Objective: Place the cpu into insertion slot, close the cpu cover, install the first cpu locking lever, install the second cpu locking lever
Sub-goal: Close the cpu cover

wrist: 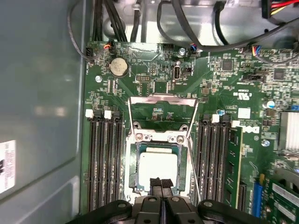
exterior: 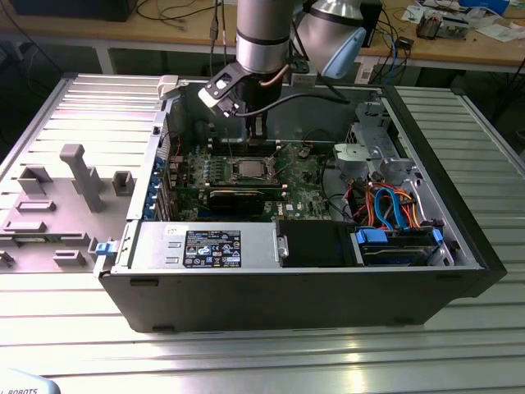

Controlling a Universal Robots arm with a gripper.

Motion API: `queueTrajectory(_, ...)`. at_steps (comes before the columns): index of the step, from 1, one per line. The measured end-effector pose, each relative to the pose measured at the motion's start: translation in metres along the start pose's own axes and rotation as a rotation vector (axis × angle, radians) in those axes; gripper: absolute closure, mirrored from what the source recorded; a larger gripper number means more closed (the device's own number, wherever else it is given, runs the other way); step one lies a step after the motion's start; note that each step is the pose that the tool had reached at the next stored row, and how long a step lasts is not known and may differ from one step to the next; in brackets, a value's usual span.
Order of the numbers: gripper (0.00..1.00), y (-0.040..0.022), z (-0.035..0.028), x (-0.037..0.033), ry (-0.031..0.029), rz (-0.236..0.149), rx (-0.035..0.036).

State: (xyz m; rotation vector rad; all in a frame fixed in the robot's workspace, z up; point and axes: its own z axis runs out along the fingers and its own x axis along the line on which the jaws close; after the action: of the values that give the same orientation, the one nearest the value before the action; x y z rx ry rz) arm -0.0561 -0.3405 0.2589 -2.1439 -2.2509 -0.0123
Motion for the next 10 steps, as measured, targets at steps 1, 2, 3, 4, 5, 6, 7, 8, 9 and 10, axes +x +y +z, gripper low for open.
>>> queueTrajectory(1, 0.89, -0.0001, -0.0041, 0.0001, -0.0004, 0.0, 0.0)
queueTrajectory(2, 0.89, -0.0001, -0.0074, 0.0002, -0.0013, 0.0, 0.0002)
queueTrajectory(3, 0.89, -0.0001, -0.0092, 0.0002, -0.0019, 0.0, 0.0001)
queueTrajectory(4, 0.89, -0.0002, -0.012, 0.0003, -0.0031, 0.0, 0.0001)
queueTrajectory(5, 0.89, -0.0002, -0.014, 0.0004, -0.0044, 0.0, 0.0002)
queueTrajectory(6, 0.89, -0.0003, -0.0156, 0.0004, -0.0049, 0.0, 0.0003)
queueTrajectory(7, 0.89, -0.0003, -0.0172, 0.0005, -0.0051, -0.001, 0.0003)
queueTrajectory(8, 0.89, -0.0003, -0.0184, 0.0005, -0.0054, -0.001, 0.0003)
queueTrajectory(9, 0.89, -0.0003, -0.0187, 0.0006, -0.0056, -0.005, 0.0003)
queueTrajectory(10, 0.89, -0.0003, -0.0188, 0.0005, -0.0059, -0.014, 0.0005)
